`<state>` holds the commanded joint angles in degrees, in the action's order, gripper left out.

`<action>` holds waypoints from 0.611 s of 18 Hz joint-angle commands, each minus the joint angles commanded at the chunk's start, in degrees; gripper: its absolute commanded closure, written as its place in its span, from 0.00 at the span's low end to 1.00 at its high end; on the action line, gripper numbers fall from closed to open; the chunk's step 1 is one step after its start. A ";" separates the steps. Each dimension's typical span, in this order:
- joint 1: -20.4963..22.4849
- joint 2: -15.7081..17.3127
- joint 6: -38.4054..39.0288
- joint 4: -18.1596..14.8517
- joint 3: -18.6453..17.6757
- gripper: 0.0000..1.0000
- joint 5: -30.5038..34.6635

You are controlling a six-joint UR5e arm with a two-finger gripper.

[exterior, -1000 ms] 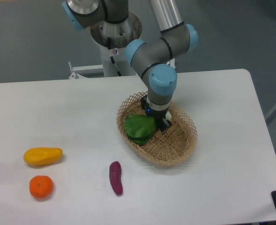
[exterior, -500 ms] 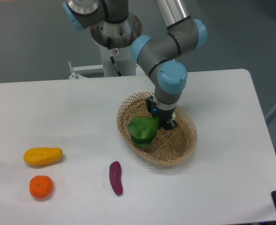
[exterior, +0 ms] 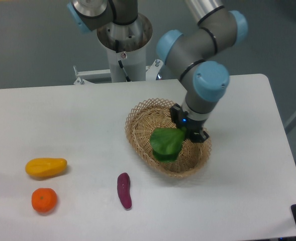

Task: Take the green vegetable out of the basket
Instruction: 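Lift the bok choy out of the basket and carry it beside the basket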

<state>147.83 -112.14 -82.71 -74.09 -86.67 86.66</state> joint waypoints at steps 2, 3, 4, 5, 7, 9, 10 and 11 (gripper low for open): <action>0.62 -1.06 0.00 0.17 1.76 0.85 -0.09; 0.97 -1.76 0.00 0.09 2.90 0.85 -0.09; 1.40 -2.37 0.00 0.09 3.78 0.85 -0.09; 1.50 -2.81 0.00 0.09 4.48 0.85 -0.18; 2.37 -3.52 0.00 0.18 5.37 0.85 -0.26; 2.55 -4.13 0.00 0.26 5.98 0.85 -0.18; 2.64 -4.40 0.09 0.35 6.16 0.85 -0.09; 2.64 -4.57 0.09 0.44 6.25 0.85 0.00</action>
<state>150.47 -116.72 -82.62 -73.65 -80.42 86.66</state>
